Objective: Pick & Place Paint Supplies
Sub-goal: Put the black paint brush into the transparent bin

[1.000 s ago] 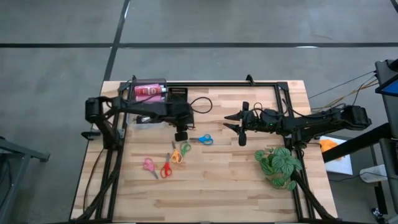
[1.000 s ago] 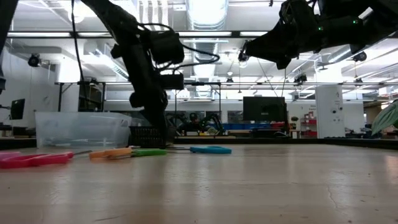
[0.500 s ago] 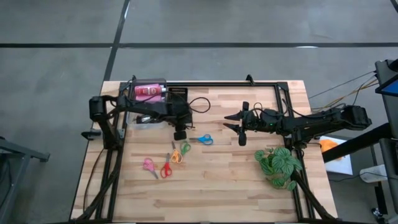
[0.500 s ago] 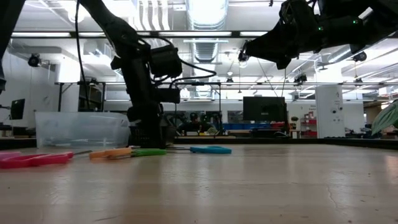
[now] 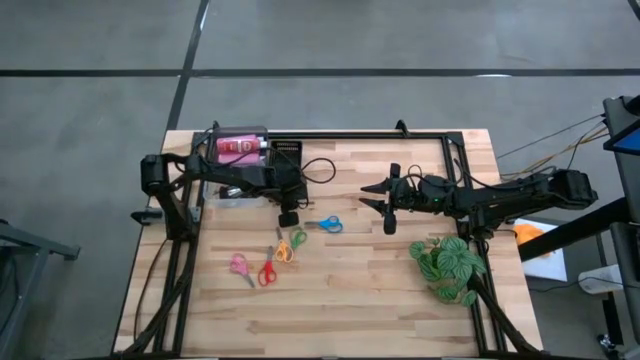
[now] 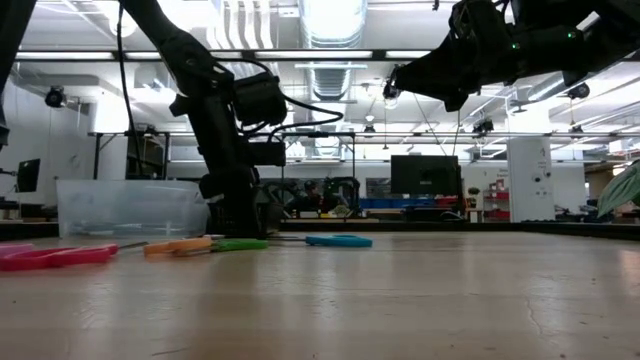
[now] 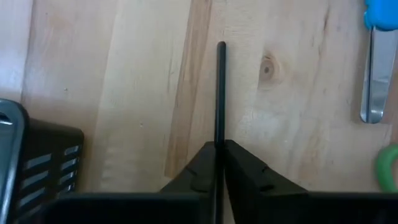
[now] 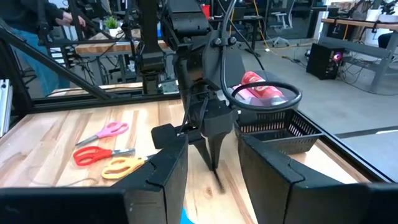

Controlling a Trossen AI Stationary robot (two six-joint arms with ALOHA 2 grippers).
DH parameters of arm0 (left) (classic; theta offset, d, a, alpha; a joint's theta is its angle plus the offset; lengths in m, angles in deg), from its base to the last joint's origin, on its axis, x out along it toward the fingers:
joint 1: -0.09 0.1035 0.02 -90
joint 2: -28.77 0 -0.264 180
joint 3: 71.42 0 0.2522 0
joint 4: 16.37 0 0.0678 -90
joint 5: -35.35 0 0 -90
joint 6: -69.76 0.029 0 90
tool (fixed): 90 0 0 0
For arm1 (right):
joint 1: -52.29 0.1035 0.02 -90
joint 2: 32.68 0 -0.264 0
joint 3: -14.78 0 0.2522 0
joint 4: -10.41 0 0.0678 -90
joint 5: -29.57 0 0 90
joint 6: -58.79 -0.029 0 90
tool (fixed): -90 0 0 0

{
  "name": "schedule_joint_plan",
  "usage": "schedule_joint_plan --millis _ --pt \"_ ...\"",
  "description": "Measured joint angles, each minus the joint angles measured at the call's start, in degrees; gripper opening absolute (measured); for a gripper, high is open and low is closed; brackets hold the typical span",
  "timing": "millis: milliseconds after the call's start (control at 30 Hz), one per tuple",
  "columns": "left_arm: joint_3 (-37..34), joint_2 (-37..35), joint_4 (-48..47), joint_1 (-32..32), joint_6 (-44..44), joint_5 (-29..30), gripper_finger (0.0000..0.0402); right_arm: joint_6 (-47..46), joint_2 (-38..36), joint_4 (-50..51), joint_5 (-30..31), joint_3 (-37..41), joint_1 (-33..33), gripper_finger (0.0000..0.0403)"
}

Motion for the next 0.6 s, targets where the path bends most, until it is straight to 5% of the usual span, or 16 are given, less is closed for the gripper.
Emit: schedule_joint_plan --millis 100,600 --pt "0.0 0.0 0.1 0.0 -0.7 0.0 0.0008 -0.1 0.0 0.0 0.0 0.0 0.0 0.0141" --pt "-0.1 -0.3 0.3 0.0 -0.7 0.3 0.0001 -0.1 0.0 0.0 0.0 0.0 0.0 0.0141"
